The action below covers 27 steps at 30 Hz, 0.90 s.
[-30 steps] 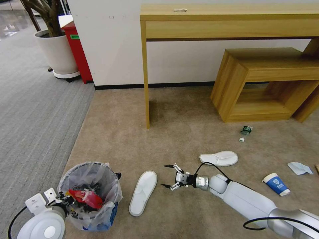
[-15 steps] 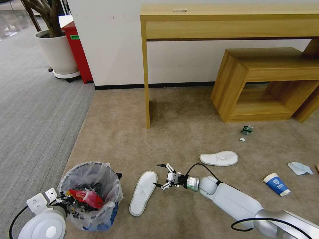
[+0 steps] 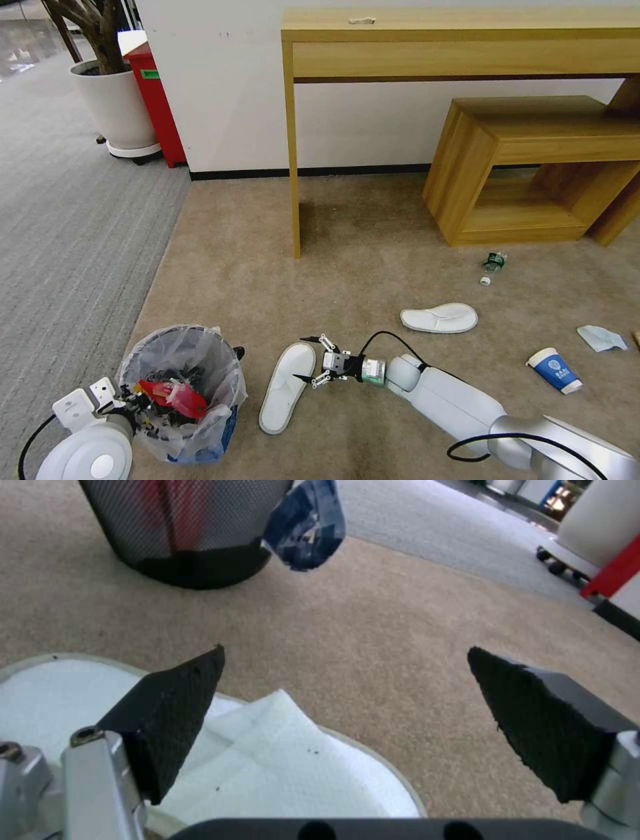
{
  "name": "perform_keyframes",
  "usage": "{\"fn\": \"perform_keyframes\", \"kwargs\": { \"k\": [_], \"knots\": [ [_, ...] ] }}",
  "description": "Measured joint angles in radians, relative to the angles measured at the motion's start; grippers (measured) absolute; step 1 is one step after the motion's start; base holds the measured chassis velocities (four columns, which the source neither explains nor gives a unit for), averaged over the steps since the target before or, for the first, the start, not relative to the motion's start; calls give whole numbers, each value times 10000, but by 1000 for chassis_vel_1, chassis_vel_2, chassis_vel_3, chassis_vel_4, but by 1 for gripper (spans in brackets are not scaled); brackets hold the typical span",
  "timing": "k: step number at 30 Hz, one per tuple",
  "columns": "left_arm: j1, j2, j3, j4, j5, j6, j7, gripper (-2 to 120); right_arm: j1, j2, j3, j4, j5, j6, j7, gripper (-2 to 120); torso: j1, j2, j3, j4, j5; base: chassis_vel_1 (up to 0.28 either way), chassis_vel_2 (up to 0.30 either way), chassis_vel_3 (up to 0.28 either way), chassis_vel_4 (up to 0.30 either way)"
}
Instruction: Pick up the trash bin and place the garbage on the floor into it.
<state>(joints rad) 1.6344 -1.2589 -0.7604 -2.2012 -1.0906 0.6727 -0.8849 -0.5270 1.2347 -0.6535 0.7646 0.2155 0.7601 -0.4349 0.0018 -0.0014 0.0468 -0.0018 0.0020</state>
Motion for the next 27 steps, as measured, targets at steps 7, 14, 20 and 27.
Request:
{"fn": "perform_keyframes", "kwargs": {
  "k": [7,14,20,27],
  "knots": [
    [1,-22,-9,-4,19,1,6,0,40,138,-25,-387,13,199,-234,92,0,0,0,0,2,0,0,0,0],
    [9,-5,-7,-1,28,-3,7,0,-99,292,142,-736,4,403,-461,92,0,0,0,-1,3,0,0,0,0],
    [20,2,-16,-3,28,-6,8,0,-176,321,199,-837,-81,475,-602,92,0,0,0,-1,2,0,0,0,0],
    [-11,-57,19,-7,54,-12,10,0,-113,373,222,-1090,-71,484,-764,92,0,0,0,0,5,0,0,0,0]
  ]
}}
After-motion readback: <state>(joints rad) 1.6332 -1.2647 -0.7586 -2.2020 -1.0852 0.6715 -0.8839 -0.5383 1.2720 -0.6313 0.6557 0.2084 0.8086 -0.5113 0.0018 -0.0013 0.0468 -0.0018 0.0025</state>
